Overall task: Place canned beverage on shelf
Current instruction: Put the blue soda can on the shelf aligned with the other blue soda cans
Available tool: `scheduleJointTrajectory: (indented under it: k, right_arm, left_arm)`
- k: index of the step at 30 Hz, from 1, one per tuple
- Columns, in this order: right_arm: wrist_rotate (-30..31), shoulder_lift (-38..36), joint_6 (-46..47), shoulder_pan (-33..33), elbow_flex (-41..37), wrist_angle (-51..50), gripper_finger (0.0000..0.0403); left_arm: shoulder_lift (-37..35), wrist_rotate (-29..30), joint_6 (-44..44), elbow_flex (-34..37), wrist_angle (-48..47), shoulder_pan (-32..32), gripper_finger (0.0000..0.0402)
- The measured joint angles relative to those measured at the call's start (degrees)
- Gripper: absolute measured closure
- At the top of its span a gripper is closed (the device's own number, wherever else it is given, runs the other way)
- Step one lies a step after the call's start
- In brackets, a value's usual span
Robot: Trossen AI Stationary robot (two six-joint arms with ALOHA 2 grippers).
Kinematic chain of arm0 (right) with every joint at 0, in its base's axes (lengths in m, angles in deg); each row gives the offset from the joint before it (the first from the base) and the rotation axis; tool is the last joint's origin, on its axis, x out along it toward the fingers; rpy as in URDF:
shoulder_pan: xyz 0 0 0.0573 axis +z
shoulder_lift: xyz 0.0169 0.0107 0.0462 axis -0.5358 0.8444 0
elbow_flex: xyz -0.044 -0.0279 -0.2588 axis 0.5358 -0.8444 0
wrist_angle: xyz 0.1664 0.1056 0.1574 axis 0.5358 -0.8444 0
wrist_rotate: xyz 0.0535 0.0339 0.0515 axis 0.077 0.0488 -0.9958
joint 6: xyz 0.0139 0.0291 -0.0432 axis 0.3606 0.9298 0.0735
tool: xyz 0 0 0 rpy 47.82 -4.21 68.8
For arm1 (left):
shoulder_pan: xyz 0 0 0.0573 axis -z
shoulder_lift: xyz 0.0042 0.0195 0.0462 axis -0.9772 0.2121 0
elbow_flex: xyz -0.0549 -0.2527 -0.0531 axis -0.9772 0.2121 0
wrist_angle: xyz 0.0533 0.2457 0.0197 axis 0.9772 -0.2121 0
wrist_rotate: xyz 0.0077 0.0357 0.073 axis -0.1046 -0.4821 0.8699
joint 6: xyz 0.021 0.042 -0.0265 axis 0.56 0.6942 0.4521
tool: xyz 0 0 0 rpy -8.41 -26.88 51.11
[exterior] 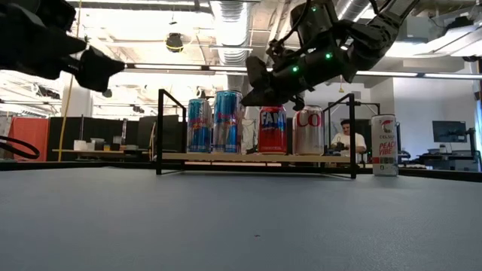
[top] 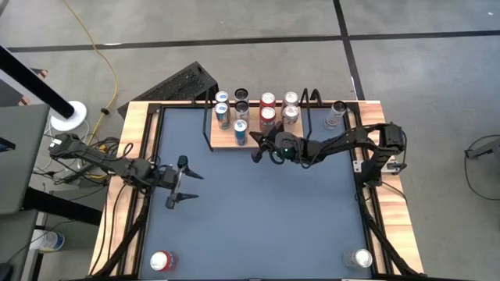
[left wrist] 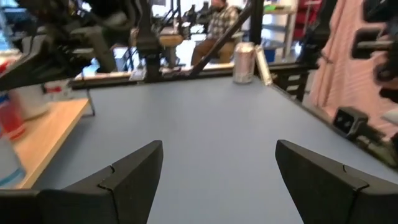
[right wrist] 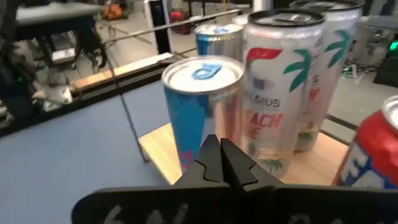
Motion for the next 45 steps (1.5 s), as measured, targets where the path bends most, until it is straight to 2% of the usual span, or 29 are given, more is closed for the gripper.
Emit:
scheduleJointTrajectory:
  k: [5,13,24,30,37,40,45]
  right_arm:
    - [1.32,0.07,0.54,-0.43,0.0,0.05,0.0403]
    - [1.34,0.09,1.91,-0.94,0.0,2.09,0.0403]
    - [3.37,0.09,2.08,-0.83,0.0,2.57,0.0403]
    - [9.1,4.97,2.28,0.35,0.86,9.32,0.0403]
    - [9.45,5.01,4.05,0.57,0.96,8.25,0.0403]
    - [10.5,5.63,4.64,1.06,1.1,8.83,0.0403]
    - [10.64,8.73,6.41,1.5,2.66,8.41,0.0403]
  left_arm:
    - [-0.58,0.63,1.61,0.02,1.86,0.0,0.01]
    - [-5.52,1.45,4.0,0.02,0.53,0.0,0.01]
    - [-8.24,1.45,2.91,0.02,-1.92,-0.04,0.01]
    - [-8.24,1.61,2.76,0.02,-2.16,-0.02,0.01]
    - [-8.11,9.16,-5.5,0.02,-7.47,-0.07,0.01]
    - [-8.13,8.75,-8.43,0.02,-8.45,-0.06,0.01]
    - [-7.93,4.39,-5.38,0.02,-9.29,-0.04,0.01]
